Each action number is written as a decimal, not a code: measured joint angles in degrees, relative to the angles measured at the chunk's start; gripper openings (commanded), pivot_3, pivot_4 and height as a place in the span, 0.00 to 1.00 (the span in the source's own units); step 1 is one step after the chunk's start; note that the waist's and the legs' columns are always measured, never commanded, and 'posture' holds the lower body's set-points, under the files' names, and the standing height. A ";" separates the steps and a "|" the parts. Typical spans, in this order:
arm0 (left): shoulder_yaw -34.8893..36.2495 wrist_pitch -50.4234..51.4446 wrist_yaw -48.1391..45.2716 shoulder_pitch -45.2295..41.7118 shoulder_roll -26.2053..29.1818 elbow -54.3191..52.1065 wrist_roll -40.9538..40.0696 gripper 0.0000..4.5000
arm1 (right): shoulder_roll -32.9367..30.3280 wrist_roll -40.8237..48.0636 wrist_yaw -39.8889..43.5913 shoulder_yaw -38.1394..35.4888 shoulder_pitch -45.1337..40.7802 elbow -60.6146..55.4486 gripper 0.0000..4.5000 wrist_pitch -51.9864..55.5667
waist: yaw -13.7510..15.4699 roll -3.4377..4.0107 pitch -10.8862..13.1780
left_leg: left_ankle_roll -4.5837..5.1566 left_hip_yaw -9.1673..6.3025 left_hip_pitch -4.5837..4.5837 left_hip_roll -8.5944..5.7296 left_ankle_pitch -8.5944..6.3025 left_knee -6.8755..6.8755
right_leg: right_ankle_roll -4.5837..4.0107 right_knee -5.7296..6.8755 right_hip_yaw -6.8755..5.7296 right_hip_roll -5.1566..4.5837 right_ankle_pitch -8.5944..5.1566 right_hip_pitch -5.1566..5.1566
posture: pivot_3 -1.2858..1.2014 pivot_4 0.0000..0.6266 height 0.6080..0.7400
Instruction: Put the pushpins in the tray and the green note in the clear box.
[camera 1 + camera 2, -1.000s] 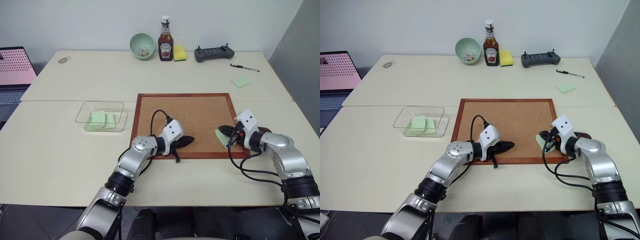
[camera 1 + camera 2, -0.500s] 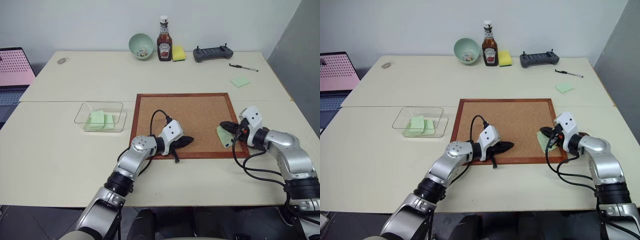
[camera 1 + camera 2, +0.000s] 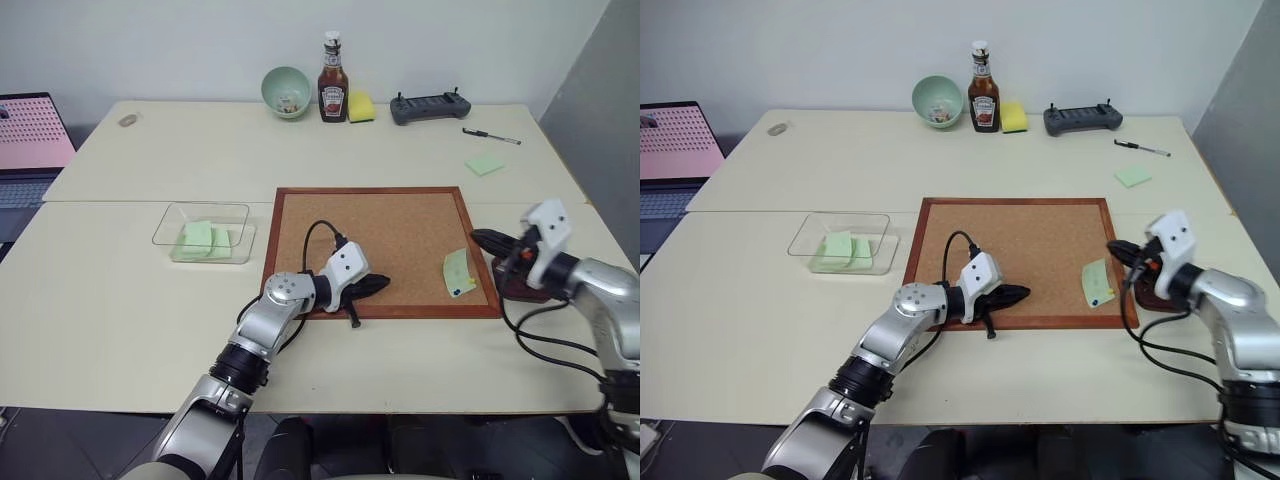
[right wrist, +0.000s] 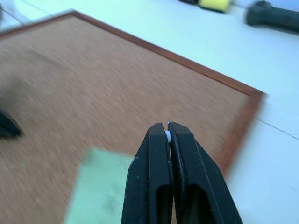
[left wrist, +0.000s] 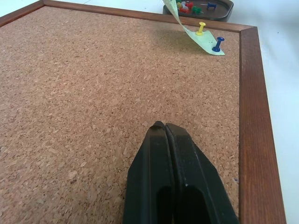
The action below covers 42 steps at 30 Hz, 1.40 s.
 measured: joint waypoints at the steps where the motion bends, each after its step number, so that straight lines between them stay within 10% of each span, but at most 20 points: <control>1: 0.05 -0.04 -0.13 0.02 0.22 0.06 0.00 0.00 | -1.16 -0.32 0.73 -0.45 1.07 -0.08 0.00 -0.64 | -0.05 0.00 0.00 | 0.00 0.00 0.02 0.01 0.00 0.00 | 0.00 0.00 0.00 0.00 0.00 0.02 | 0.52 0.24 1.00; 16: 0.14 -1.13 -0.65 -0.20 -0.69 1.31 0.61 0.00 | -8.62 -11.65 0.64 1.03 6.70 7.72 0.00 -10.26 | -0.06 0.09 -0.06 | 0.00 0.10 0.42 0.01 0.00 -0.01 | 0.03 -0.03 0.08 0.00 -0.02 0.37 | 0.52 0.24 1.00; 32: 0.19 -1.17 -0.75 -0.13 -0.30 1.23 0.88 0.00 | -7.86 -11.04 1.45 2.25 3.91 10.47 0.75 -9.34 | -0.05 0.10 -0.06 | 0.00 0.09 0.42 0.01 0.00 -0.03 | 0.03 -0.05 0.08 0.00 -0.02 0.36 | 0.52 0.24 1.00; 42: 0.23 -1.25 -1.08 -0.15 -0.05 1.23 0.87 0.00 | -7.01 -1.04 5.43 -0.34 8.22 -3.52 0.78 2.21 | -0.12 0.09 -0.05 | 0.00 0.06 0.42 0.03 0.00 -0.04 | 0.03 -0.08 0.06 0.01 -0.02 0.38 | 0.52 0.24 1.00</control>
